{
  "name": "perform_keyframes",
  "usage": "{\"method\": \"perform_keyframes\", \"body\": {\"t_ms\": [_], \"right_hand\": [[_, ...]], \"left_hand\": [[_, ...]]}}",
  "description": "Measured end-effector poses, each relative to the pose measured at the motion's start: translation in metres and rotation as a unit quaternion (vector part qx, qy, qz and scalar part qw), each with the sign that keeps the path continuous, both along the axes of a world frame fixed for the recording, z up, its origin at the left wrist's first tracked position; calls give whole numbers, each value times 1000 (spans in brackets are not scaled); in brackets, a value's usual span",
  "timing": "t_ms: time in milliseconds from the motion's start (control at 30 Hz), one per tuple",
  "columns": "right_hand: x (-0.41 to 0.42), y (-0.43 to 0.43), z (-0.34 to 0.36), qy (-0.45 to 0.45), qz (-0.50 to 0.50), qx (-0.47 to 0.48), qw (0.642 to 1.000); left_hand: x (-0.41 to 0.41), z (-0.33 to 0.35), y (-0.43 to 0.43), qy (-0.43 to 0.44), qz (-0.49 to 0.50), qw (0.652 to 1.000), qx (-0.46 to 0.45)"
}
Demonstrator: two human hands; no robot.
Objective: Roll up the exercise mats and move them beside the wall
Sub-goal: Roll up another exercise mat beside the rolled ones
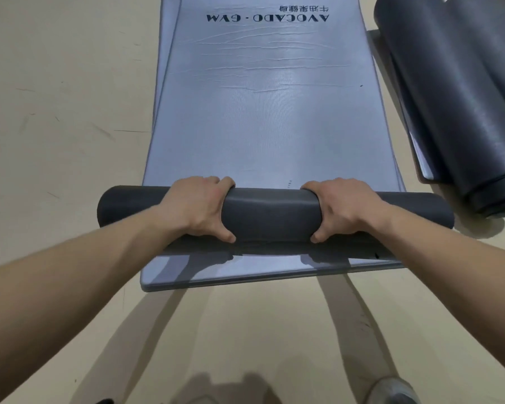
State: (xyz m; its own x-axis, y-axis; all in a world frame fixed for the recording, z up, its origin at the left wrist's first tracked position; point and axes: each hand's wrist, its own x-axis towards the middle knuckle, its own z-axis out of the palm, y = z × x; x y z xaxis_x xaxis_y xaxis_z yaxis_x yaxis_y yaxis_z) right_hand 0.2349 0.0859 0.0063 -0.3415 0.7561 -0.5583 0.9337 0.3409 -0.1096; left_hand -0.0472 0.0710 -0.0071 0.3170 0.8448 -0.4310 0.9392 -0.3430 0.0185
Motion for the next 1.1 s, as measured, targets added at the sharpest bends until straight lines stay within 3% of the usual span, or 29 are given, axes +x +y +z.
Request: {"method": "perform_keyframes", "body": {"t_ms": [133,267,367,467,533,700,800,933,1033,1100], "right_hand": [[2,-1,5,-1,-17,-70,997],[6,-56,-29,-4,13,178,984],[10,-71,-46,-1,35,239,970],[11,-37,-34,-9,41,182,982],[10,-18,-27,-12,42,127,991],[6,-35,-53,-39,23,221,974],[7,-25,-51,-38,41,231,971],[3,-8,-23,-39,55,132,989],[7,-15,-9,-9,43,11,999],[10,-38,-15,-2,30,7,1000]], "left_hand": [[2,2,11,3,-12,995,-100],[3,2,18,-14,9,988,-156],[5,-1,12,-11,4,993,-119],[3,-20,-32,39,-37,996,71],[0,-32,-45,59,-62,990,112],[-2,-28,8,-8,-40,998,45],[1,-35,-3,23,-44,996,75],[2,-30,-16,29,-57,993,103],[0,-18,-18,-1,-69,997,26],[-1,-14,-24,-8,-71,996,-50]]}}
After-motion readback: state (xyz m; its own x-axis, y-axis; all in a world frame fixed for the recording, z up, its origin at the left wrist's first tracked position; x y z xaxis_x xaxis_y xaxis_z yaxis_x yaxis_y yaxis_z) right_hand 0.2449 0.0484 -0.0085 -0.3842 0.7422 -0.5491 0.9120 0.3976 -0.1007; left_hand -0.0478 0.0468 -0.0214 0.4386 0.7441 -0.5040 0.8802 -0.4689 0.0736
